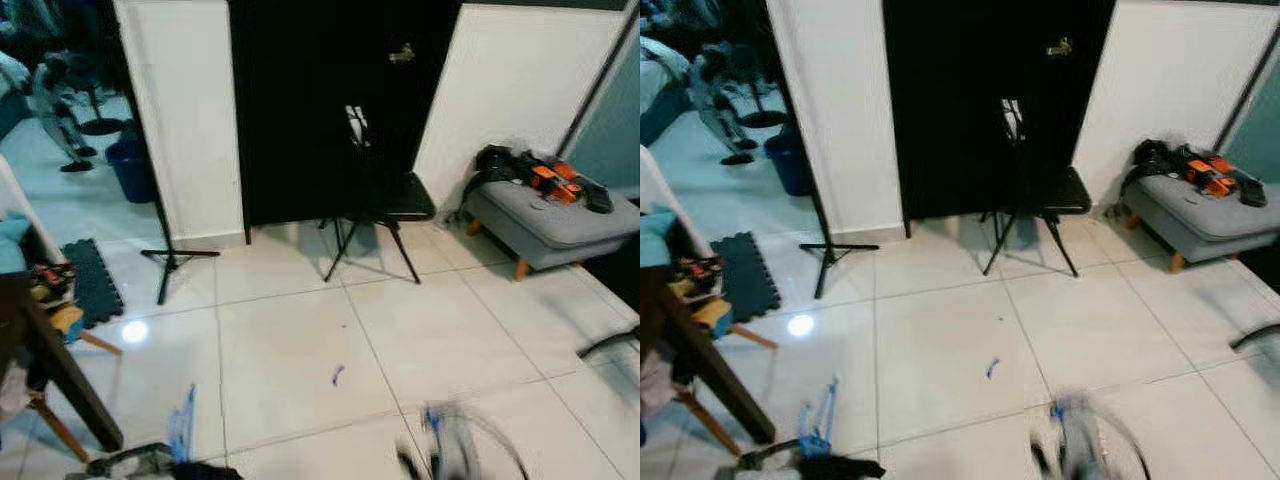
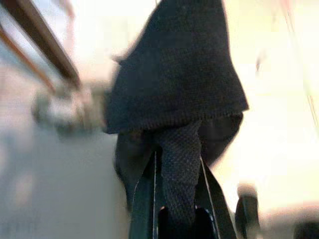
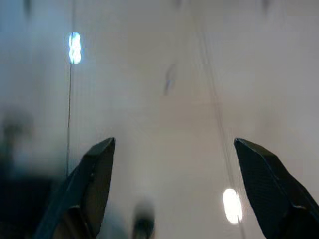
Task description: Hang hanger
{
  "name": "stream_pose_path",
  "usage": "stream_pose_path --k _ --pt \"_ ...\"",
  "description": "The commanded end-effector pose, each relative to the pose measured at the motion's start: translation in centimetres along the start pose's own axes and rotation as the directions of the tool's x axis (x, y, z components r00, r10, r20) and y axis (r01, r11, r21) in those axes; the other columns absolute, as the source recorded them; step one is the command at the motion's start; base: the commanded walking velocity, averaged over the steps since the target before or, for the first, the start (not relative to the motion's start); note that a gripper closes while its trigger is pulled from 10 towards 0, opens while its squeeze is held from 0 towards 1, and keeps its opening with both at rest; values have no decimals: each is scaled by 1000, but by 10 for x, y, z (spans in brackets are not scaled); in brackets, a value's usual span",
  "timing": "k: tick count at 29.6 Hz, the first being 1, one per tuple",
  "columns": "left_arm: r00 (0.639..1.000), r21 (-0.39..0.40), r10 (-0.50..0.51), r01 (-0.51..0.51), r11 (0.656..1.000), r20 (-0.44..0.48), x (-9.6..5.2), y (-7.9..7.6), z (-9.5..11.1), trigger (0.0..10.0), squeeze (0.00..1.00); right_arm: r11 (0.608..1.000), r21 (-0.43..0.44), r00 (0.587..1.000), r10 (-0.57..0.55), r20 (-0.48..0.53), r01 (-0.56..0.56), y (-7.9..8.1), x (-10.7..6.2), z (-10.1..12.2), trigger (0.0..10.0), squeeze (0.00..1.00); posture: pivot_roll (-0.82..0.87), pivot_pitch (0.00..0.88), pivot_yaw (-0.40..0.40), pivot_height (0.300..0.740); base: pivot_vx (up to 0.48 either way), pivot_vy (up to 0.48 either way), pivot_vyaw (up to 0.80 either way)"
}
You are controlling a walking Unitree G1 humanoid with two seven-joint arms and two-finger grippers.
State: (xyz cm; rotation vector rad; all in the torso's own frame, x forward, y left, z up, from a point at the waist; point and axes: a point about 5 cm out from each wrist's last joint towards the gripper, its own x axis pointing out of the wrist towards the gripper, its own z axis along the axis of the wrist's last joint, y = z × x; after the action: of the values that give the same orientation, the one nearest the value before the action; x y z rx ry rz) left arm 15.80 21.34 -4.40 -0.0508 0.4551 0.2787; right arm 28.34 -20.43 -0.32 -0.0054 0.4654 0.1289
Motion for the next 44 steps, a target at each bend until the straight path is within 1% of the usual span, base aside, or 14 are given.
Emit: stream_pose_path --k 1,4,8,10,11,12,14,16,17,19,24,28,33,44 --pt "994 -27 5 -1 1000 112 12 5 30 10000 0 1000 24 995 13 103 -15 3 10 31 10000 0 -16 0 -57 740 0 0 0" --pt "996 -19 0 1 1000 91 14 4 25 10000 0 1000 10 995 18 95 -19 5 9 29 10000 0 -16 0 -57 740 0 0 0" --pt "1000 -21 -1 1 1000 21 10 0 6 10000 0 1000 -6 999 31 34 -31 11 3 6 10000 0 -29 0 -58 740 0 0 0" --pt "997 -19 1 -2 1000 -77 3 -5 -17 10000 0 999 -21 996 45 -74 -47 19 -8 -28 10000 0 -33 0 -57 740 0 0 0" --pt "997 -19 1 -2 1000 -77 3 -5 -17 10000 0 999 -21 996 45 -74 -47 19 -8 -28 10000 0 -33 0 -57 740 0 0 0" --pt "992 -27 -6 3 1000 -128 -2 -9 -27 10000 0 998 -30 988 51 -145 -56 23 -15 -46 10000 0 -37 0 -56 740 0 0 0" --pt "992 -27 -6 3 1000 -128 -2 -9 -27 10000 0 998 -30 988 51 -145 -56 23 -15 -46 10000 0 -37 0 -56 740 0 0 0" --pt "971 -20 -47 43 999 -233 -12 -21 -47 10000 0 996 -51 954 53 -297 -71 25 -37 -88 10000 0 -21 0 -61 740 0 0 0" --pt "971 -20 -47 43 999 -233 -12 -21 -47 10000 0 996 -51 954 53 -297 -71 25 -37 -88 10000 0 -21 0 -61 740 0 0 0" --pt "955 -21 -78 75 997 -287 -20 -29 -58 10000 0 996 -44 933 57 -356 -77 22 -51 -106 10000 0 -18 0 -64 740 0 0 0" --pt "938 -18 -97 97 995 -334 -32 -32 -71 10000 0 997 -21 927 67 -369 -81 21 -55 -111 10000 0 -32 0 -55 740 0 0 0" --pt "927 -5 -93 97 995 -363 -43 -27 -82 10000 0 997 -20 918 57 -392 -70 16 -60 -115 10000 0 -36 0 -47 740 0 0 0" --pt "927 -3 -81 85 996 -366 -44 -20 -83 10000 0 999 -2 929 35 -369 -38 11 -55 -107 10000 0 -45 0 -41 740 0 0 0" --pt "928 24 -85 101 995 -362 -43 -17 -83 10000 0 1000 0 941 1 -338 -1 7 -47 -96 10000 0 -44 0 -38 740 0 0 0"
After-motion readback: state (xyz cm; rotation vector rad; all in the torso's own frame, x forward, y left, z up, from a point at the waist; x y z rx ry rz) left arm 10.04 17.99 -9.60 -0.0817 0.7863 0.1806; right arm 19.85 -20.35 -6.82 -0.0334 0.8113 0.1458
